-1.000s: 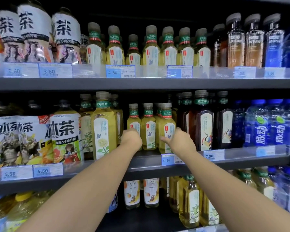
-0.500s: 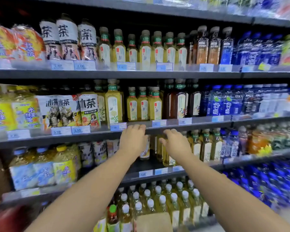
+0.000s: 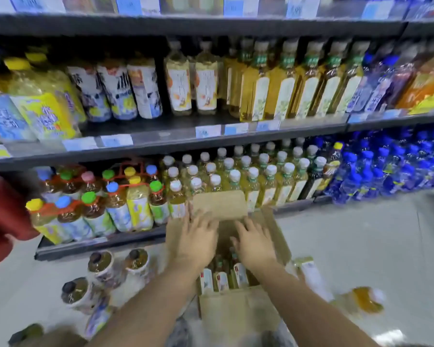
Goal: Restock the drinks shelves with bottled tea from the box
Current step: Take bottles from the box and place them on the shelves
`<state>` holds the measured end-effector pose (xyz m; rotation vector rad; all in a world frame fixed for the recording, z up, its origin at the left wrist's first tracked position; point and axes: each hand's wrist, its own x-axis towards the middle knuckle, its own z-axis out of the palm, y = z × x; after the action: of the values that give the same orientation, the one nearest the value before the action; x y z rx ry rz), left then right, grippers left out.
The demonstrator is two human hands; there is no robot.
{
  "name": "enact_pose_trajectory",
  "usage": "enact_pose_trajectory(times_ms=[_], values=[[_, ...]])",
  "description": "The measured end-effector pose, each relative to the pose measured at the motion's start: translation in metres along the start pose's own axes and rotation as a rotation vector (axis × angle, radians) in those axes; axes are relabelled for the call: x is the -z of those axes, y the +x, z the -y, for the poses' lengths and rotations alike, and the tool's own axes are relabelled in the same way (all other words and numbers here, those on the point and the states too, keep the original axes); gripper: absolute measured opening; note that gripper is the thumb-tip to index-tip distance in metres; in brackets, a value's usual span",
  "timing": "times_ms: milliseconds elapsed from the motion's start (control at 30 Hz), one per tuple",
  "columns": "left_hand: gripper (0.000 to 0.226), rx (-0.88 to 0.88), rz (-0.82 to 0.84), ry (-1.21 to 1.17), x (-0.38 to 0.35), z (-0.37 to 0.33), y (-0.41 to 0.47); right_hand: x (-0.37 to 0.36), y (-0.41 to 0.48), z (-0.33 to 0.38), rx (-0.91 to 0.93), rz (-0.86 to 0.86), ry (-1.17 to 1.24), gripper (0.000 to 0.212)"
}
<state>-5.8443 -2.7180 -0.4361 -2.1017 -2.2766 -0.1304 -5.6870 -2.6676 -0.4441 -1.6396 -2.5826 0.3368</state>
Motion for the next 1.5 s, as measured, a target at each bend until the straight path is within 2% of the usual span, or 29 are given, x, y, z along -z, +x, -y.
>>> enact_pose_trajectory(times_ms=[67,133,233,333,433,533,633,733,867,967,1200,1300,1500], values=[[0.051,0.078,0.147,0.028,-0.041,0.011,-0.011,-0.041,0.001,-0.006,-0.055,0.108,0.017,0.042],[0.056,0.175,0.222,0.027,-0.07,0.023,-0.015,-0.076,0.008,-0.009,-0.091,0.25,0.022,0.038],[0.064,0.269,0.238,-0.04,-0.095,0.028,-0.011,-0.116,0.027,-0.007,-0.18,0.475,0.061,0.052],[0.075,0.361,0.238,-0.164,-0.109,0.021,-0.002,-0.145,0.049,-0.006,-0.314,0.604,0.082,0.058],[0.074,0.412,0.195,-0.247,-0.12,0.018,0.0,-0.171,0.064,-0.015,-0.377,0.616,0.156,0.051],[0.075,0.421,0.206,-0.244,-0.123,0.016,0.002,-0.193,0.08,-0.024,-0.325,0.618,0.09,0.05],[0.068,0.427,0.202,-0.237,-0.119,0.015,0.003,-0.201,0.092,-0.019,-0.454,0.623,0.156,0.048],[0.057,0.439,0.196,-0.251,-0.117,0.014,0.003,-0.201,0.098,-0.012,-0.462,0.688,0.15,0.065],[0.049,0.454,0.197,-0.28,-0.117,0.014,0.004,-0.202,0.101,0.003,-0.462,0.781,0.291,0.087],[0.048,0.455,0.183,-0.295,-0.118,0.013,0.004,-0.21,0.106,0.016,-0.517,0.81,0.247,0.098],[0.048,0.47,0.146,-0.339,-0.117,0.012,0.005,-0.24,0.12,0.039,-0.627,0.749,0.037,0.078],[0.048,0.475,0.148,-0.345,-0.119,0.012,0.005,-0.243,0.122,0.037,-0.661,0.683,0.088,0.078],[0.044,0.465,0.173,-0.311,-0.121,0.013,0.006,-0.215,0.119,0.021,-0.607,0.686,0.28,0.091]])
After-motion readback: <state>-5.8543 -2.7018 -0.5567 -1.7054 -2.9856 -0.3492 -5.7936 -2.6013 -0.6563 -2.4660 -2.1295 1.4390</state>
